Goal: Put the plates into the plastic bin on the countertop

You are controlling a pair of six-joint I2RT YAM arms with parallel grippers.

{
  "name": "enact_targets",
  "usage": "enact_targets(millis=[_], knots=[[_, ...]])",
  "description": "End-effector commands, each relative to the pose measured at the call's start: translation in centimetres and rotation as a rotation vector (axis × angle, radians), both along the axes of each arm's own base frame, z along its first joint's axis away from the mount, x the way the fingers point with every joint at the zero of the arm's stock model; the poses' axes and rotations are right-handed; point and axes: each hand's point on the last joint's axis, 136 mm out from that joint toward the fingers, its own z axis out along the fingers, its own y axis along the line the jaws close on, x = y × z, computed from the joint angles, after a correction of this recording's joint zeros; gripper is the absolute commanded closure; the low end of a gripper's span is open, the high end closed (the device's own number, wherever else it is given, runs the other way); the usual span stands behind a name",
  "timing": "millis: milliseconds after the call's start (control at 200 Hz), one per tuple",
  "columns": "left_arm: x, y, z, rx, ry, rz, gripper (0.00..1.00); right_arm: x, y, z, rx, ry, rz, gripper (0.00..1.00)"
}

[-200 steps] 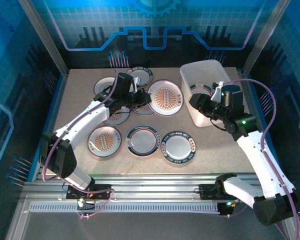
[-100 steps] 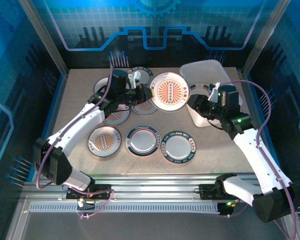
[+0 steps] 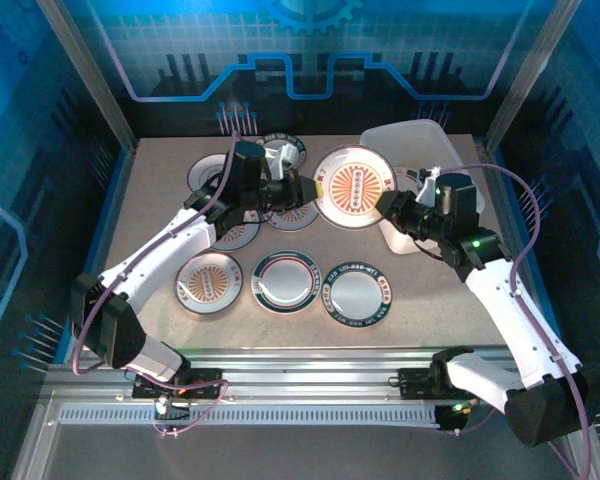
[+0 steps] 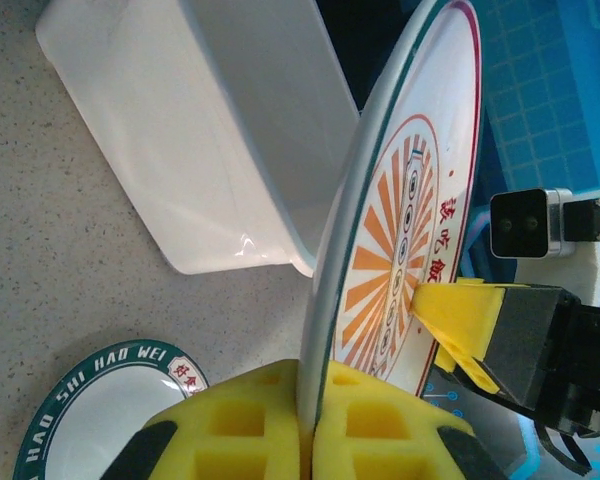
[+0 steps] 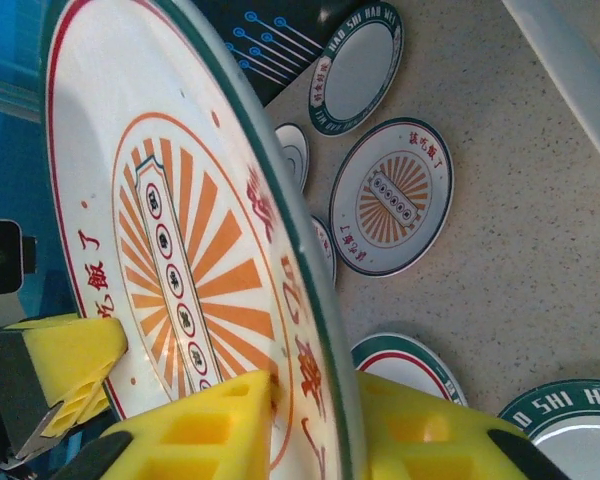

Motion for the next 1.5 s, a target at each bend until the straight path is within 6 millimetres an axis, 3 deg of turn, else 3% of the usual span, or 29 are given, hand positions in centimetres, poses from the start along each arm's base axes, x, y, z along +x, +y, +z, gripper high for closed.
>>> enact_targets(millis=[0, 180, 280, 460, 545, 735, 830, 996, 1196, 1496], knots=[[-0.2, -0.8, 1.9, -0.038, -0.043, -0.031, 1.0, 0.0, -0.8, 0.5, 0.017, -0.025, -0.034, 0.79], [-0.1, -1.1, 1.8, -0.029, -0.033, -0.031, 1.0, -0.2, -1.2, 0.1, 0.01, -0.024, -0.045, 0.85], [-0.1, -1.3, 1.7, -0.022, -0.029, -0.031, 0.95, -0.1, -1.3, -0.1, 0.01, -0.025, -0.051, 0.9], [0.4, -1.2, 1.5, -0.002, -0.02, -0.009, 0.79, 0.2, -2.0, 0.0, 0.018, -0.039, -0.075, 0.95], [0.9, -1.3, 1.8, 0.004, -0.027, 0.004, 0.66, 0.6, -2.7, 0.4, 0.03, -0.056, -0.105, 0.97], [2.8, -1.1, 3.3, 0.049, -0.087, 0.048, 0.44, 2.4, -5.9, 1.8, 0.081, -0.088, -0.22, 1.0], [3.9, -0.6, 4.0, 0.071, -0.127, 0.087, 0.37, 3.5, -7.8, 2.0, 0.101, -0.093, -0.283, 1.0], [5.6, 0.4, 4.2, 0.125, -0.17, 0.137, 0.34, 6.2, -11.5, 1.6, 0.128, -0.076, -0.407, 1.0], [7.0, 1.4, 1.9, 0.185, -0.13, 0.168, 0.33, 9.2, -13.8, -0.4, 0.097, 0.004, -0.491, 1.0], [8.8, 3.3, -0.1, 0.265, -0.15, 0.185, 0.31, 10.6, -16.5, -3.9, 0.023, 0.133, -0.659, 1.0]])
